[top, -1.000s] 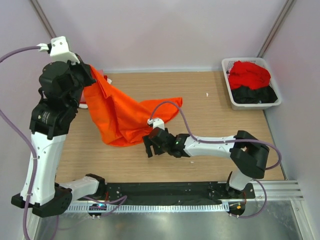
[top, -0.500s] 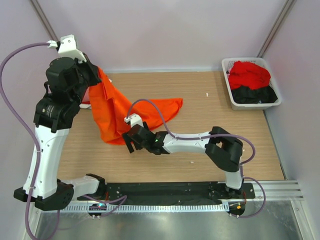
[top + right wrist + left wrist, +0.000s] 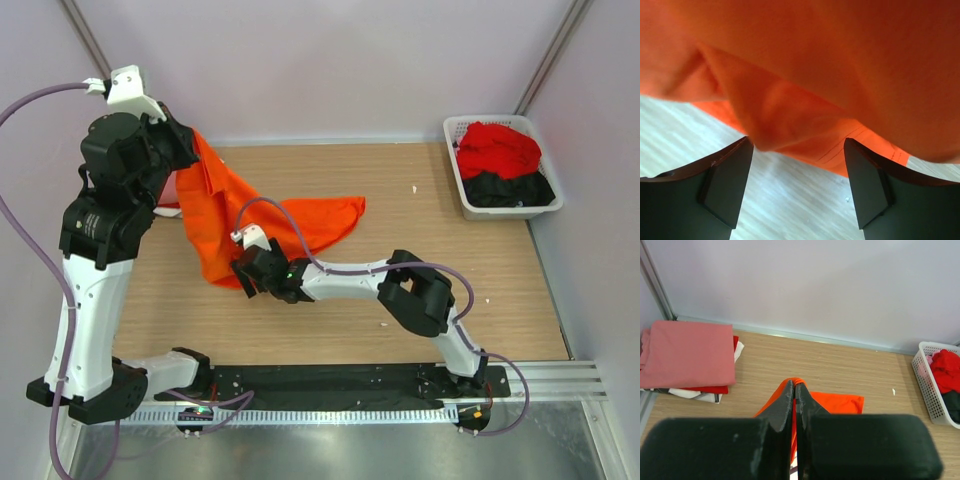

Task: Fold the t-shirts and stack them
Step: Flatten the tshirt out

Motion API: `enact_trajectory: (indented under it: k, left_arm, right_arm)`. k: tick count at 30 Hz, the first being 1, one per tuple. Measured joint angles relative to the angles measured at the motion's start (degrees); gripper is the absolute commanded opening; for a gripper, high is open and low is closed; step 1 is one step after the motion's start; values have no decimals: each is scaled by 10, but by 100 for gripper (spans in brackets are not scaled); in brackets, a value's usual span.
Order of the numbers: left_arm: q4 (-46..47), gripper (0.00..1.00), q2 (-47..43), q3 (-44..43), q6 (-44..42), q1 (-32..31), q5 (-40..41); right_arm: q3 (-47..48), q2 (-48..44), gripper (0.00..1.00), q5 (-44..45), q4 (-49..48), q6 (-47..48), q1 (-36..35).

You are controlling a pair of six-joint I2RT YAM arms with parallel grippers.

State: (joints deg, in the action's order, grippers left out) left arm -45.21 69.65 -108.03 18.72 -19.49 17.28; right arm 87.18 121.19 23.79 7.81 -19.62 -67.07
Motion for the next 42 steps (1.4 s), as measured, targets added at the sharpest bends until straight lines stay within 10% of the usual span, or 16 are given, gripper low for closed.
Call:
enact_trajectory:
  k: [25, 42]
  left_arm:
    - [-9, 0, 0, 0, 4, 0, -3]
    - [1, 0, -111, 73, -25, 0, -84]
  right_arm:
    - [-38, -1, 1, 113, 15, 1, 0]
    - [-174, -553, 1, 213, 176, 41, 0]
